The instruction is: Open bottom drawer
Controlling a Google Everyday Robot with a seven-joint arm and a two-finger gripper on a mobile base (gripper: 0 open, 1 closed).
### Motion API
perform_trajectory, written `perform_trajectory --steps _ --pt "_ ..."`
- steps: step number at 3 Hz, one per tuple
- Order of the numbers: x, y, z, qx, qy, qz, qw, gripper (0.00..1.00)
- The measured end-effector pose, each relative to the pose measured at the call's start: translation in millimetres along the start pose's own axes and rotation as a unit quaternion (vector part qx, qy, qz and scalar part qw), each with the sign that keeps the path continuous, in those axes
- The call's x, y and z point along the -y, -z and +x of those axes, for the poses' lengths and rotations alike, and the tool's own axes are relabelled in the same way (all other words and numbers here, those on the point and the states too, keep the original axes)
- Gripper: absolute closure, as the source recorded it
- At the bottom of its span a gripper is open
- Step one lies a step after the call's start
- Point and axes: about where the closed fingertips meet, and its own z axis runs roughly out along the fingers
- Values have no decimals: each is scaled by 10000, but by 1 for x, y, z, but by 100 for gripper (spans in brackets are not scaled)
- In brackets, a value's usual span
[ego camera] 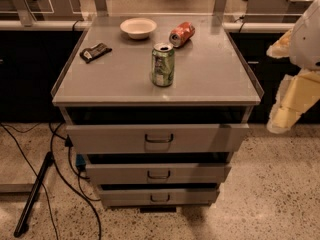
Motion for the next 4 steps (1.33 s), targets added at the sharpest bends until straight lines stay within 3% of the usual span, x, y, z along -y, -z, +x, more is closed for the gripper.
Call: perform_trajectory --steps 2,3,4 --pt "-12 -29 -1 146 48 38 9999 60" --pt "-21 -69 -3 354 49 90 9993 84" --pt "-36 -124 -2 632 -95 32 9980 100"
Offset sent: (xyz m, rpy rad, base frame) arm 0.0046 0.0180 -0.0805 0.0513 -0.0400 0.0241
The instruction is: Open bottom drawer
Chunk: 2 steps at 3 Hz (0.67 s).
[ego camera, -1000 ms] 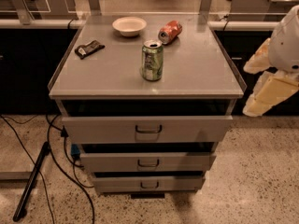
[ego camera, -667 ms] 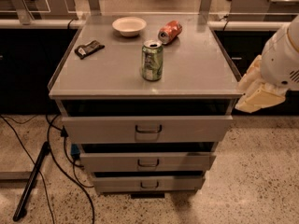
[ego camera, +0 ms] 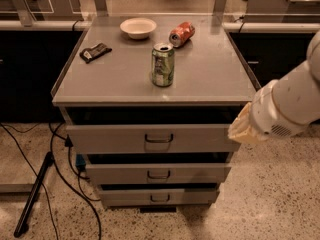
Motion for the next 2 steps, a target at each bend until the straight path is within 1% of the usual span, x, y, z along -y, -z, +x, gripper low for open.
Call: perform_trajectory --steps 1,2 --pt "-16 -53 14 128 -212 -145 9996 100" --pt "-41 -113 34 284 -438 -402 9978 100"
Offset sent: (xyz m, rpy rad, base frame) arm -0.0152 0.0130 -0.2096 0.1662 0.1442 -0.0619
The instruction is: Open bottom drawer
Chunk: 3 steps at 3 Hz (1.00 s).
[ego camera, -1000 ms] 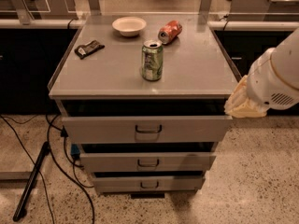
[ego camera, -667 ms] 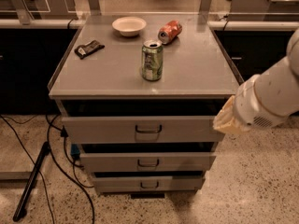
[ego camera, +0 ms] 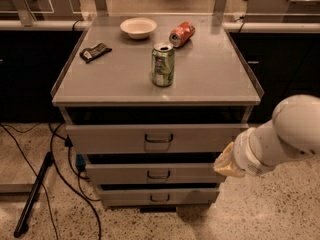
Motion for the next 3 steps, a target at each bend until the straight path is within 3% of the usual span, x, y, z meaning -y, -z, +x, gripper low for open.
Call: perform_trajectory --steps 1,3 --pt "-23 -68 30 -60 -226 -529 9983 100" --pt "-22 -82 36 -16 -52 -439 9990 100"
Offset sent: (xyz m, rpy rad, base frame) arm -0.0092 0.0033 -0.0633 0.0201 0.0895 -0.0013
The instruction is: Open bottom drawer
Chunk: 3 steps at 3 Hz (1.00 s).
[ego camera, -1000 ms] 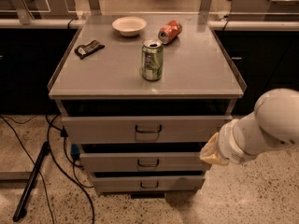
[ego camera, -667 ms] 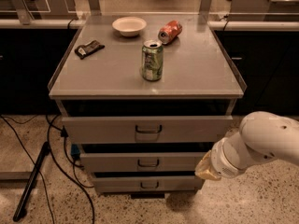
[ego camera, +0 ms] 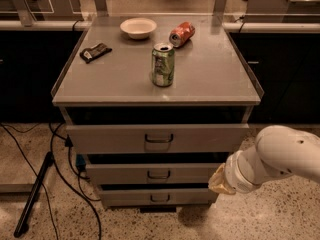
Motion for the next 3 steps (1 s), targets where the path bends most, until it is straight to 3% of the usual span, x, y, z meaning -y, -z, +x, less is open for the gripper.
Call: perform_trajectory --steps 1,2,3 --pt "6 -31 15 87 322 238 9992 100" --pt "24 -76 33 117 438 450 9980 98" --pt "33 -127 56 -22 301 273 9992 74"
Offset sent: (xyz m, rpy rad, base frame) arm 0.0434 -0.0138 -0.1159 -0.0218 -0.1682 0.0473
